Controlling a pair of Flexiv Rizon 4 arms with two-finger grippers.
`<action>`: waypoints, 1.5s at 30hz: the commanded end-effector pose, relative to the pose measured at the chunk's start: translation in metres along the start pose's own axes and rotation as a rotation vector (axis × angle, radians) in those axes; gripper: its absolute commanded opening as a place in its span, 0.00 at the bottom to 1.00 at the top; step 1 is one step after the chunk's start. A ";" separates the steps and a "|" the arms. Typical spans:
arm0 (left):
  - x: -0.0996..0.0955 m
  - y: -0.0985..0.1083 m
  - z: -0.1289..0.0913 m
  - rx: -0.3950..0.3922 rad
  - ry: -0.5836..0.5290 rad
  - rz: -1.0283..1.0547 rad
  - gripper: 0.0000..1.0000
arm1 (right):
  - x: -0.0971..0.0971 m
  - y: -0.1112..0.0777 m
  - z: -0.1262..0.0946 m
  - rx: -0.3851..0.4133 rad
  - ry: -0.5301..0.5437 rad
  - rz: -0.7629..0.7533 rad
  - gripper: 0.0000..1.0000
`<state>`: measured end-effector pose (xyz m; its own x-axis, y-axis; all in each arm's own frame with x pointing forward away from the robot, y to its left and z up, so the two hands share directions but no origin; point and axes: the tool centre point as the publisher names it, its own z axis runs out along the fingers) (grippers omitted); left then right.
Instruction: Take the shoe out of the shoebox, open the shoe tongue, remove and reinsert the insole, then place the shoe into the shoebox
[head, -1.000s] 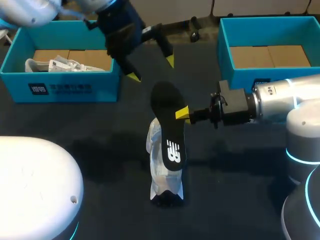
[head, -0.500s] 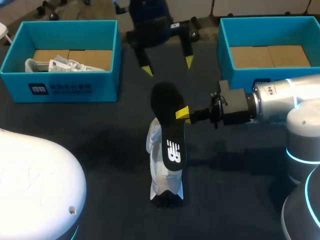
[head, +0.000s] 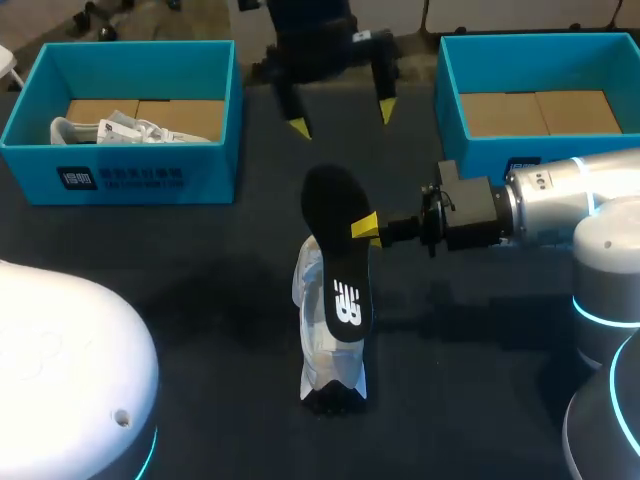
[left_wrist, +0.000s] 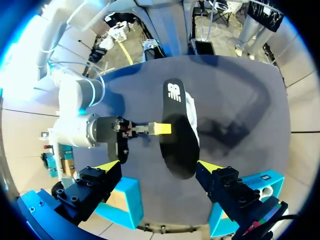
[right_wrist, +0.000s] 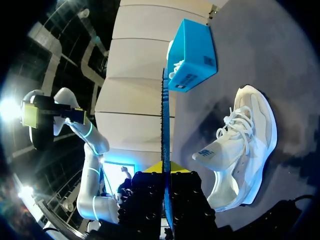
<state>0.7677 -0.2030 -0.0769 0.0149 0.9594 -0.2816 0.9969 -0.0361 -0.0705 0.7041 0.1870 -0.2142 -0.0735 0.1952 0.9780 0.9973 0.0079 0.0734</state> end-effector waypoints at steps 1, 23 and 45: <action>0.035 -0.015 0.001 -0.046 -0.399 -0.005 1.00 | 0.000 0.000 0.003 -0.001 -0.002 0.000 0.00; 0.095 -0.016 0.023 -0.113 -1.096 -0.140 1.00 | 0.000 0.000 0.003 -0.001 -0.002 0.000 0.00; 0.117 -0.023 0.036 -0.084 -1.130 -0.110 1.00 | 0.000 0.000 0.003 -0.001 -0.002 0.000 0.00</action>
<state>0.7483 -0.1105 -0.1329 -0.1272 0.3430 -0.9307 0.9907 0.0890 -0.1026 0.7043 0.1874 -0.2142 -0.0734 0.1957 0.9779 0.9973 0.0080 0.0733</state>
